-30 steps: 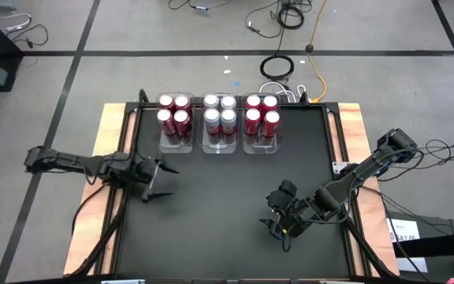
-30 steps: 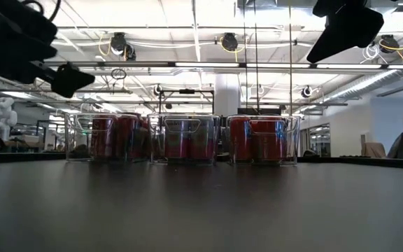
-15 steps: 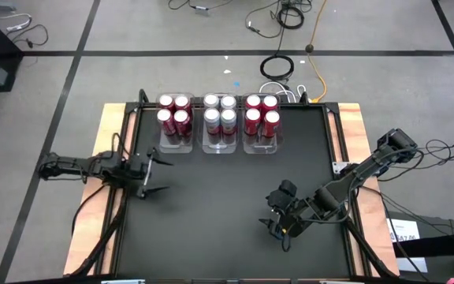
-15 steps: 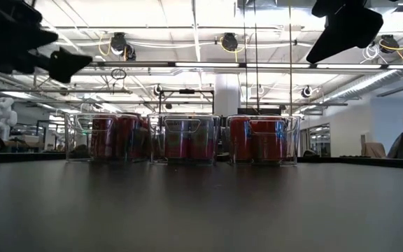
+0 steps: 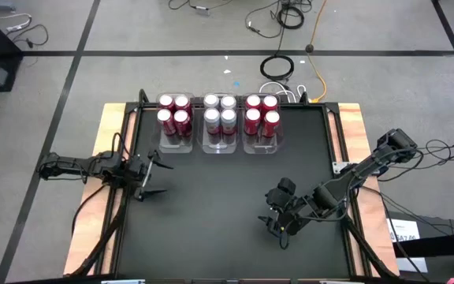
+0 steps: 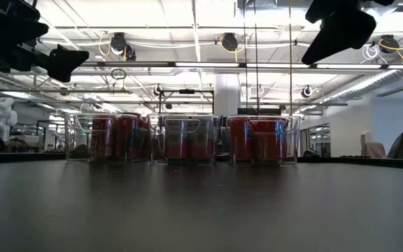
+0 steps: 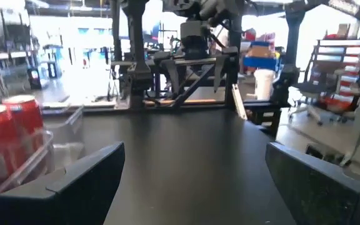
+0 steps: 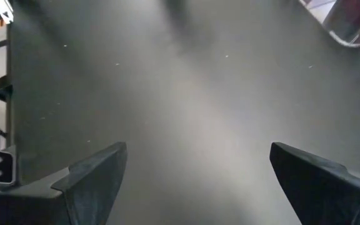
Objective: Sort soda cans
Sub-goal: Return to Home Position
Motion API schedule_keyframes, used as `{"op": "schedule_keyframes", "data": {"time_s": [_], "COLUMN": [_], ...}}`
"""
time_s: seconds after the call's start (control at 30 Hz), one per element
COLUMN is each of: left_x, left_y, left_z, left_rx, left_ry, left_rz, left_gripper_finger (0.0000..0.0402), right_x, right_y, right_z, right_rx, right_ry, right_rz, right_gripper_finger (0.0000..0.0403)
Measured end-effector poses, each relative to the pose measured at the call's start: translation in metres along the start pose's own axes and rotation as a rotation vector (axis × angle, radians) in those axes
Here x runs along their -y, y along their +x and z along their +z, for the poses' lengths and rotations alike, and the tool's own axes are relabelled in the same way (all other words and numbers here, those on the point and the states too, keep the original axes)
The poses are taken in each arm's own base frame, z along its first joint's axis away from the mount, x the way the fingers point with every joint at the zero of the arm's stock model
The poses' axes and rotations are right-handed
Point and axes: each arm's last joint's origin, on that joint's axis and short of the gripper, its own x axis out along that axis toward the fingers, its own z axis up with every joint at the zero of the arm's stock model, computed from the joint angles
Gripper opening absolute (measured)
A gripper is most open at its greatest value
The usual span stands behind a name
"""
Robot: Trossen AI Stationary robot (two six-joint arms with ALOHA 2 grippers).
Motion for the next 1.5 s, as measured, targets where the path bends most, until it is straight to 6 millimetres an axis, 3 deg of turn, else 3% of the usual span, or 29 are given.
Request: {"op": "schedule_keyframes", "data": {"time_s": [0.33,0.57,0.73,0.87,1.03,1.2,1.33,1.5], "left_x": [0.000,0.000,0.000,0.000,0.000,0.000,0.000,0.000], "left_y": [0.000,0.000,0.000,0.000,0.000,0.000,0.000,0.000], "left_z": [0.000,0.000,0.000,0.000,0.000,0.000,0.000,0.000], "left_rx": [0.000,0.000,0.000,0.000,0.000,0.000,-0.001,-0.001], "left_ry": [-0.073,-0.074,-0.073,-0.073,-0.073,-0.074,-0.074,-0.074], "left_rz": [0.004,0.008,0.008,0.008,0.008,0.008,0.008,0.008], "left_gripper_finger": [0.0395,0.0395,0.0395,0.0395,0.0395,0.0395,0.0395,0.0395], "right_x": [0.012,0.027,0.055,0.083,0.119,0.150,0.171,0.188], "right_y": [0.008,0.019,0.047,0.072,0.088,0.079,0.058,0.039], "right_z": [0.012,0.025,0.022,0.012,0.003,-0.016,-0.045,-0.080], "right_rx": [0.014,0.023,0.044,0.061,0.124,0.326,0.503,0.575], "right_ry": [-0.038,-0.153,-0.169,-0.152,-0.134,-0.076,-0.044,-0.026], "right_rz": [-0.040,-0.081,-0.090,0.017,0.158,0.200,0.248,0.315], "right_gripper_finger": [0.0386,0.0386,0.0386,0.0386,0.0386,0.0386,0.0386,0.0386]}}
